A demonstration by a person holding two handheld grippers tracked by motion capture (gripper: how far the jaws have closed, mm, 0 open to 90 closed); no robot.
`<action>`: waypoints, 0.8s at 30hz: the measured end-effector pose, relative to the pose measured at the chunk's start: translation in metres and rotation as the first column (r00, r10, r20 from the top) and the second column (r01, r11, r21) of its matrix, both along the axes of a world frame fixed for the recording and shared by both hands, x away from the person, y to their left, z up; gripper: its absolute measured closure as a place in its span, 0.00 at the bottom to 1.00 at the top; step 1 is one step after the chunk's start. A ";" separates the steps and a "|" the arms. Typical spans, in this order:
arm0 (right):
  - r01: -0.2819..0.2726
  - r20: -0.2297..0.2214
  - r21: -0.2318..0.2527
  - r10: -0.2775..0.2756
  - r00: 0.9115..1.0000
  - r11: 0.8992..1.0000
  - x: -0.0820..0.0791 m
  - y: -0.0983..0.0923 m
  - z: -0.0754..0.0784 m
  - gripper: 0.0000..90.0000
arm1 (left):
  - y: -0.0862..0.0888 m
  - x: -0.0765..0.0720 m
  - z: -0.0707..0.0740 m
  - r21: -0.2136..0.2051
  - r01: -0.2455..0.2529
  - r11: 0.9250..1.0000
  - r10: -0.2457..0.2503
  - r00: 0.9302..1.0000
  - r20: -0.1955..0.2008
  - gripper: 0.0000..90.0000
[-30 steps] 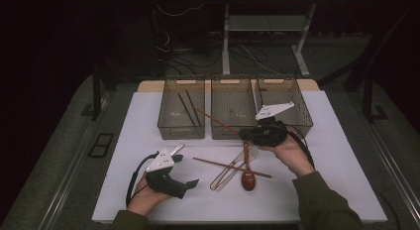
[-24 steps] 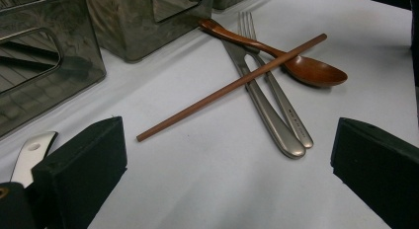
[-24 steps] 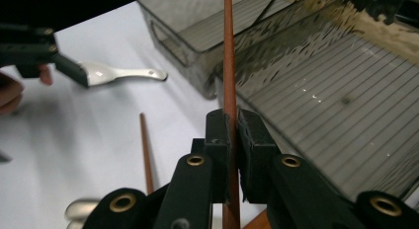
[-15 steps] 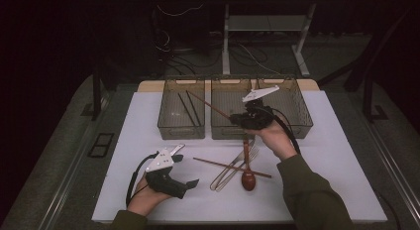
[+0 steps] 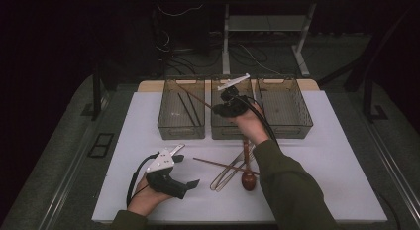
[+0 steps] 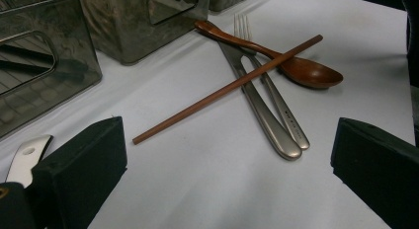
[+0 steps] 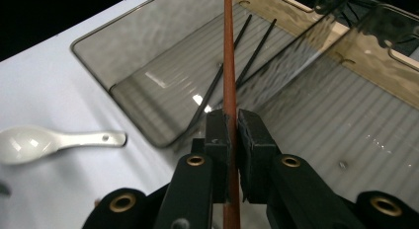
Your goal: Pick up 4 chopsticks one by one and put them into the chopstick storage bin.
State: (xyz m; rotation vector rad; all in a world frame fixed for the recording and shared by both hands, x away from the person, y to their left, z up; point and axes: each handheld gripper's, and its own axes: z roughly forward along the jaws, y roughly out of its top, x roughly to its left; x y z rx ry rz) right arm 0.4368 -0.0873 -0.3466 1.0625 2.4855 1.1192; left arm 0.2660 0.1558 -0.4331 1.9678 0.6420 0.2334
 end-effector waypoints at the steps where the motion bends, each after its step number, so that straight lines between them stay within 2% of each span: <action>1: 0.005 -0.002 -0.007 -0.005 1.000 1.000 0.004 0.006 0.000 0.92 | 0.000 0.000 0.000 -0.001 0.000 1.000 0.000 1.000 0.001 0.00; 12: 0.041 -0.019 -0.062 -0.043 0.999 0.997 0.032 0.052 -0.005 0.92 | 0.001 0.000 0.001 -0.003 0.010 1.000 -0.010 1.000 -0.001 0.00; 17: 0.054 -0.038 -0.074 -0.057 0.998 0.996 0.039 0.064 -0.013 0.92 | 0.002 0.000 0.001 -0.005 0.011 1.000 -0.011 1.000 0.002 0.00; 24: 0.047 -0.050 -0.081 -0.051 0.997 0.996 0.042 0.076 -0.019 0.92 | 0.001 0.001 0.001 -0.004 0.017 1.000 -0.017 1.000 0.001 0.00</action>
